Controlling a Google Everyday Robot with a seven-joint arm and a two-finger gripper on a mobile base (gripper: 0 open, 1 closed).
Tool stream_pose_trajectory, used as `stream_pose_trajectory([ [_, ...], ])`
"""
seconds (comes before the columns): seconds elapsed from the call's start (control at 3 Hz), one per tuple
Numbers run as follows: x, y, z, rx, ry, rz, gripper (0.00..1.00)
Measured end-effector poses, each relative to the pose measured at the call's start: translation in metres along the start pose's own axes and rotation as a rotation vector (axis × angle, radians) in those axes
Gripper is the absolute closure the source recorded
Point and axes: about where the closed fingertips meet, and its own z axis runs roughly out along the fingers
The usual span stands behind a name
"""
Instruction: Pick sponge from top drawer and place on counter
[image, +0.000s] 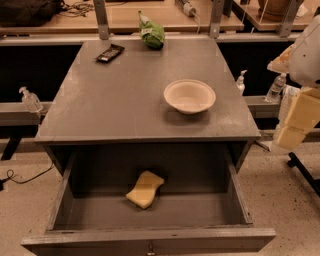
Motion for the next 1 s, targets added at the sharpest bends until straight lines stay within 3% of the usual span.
stream_pose_trajectory([
  [0.33,-0.003,-0.001,0.002,0.000,-0.015,-0.006,0.00],
  [0.67,-0.029,0.000,0.034,-0.025,-0.141,-0.060,0.00],
  [1.0,-0.087,0.028,0.079,-0.056,-0.288,-0.145,0.00],
])
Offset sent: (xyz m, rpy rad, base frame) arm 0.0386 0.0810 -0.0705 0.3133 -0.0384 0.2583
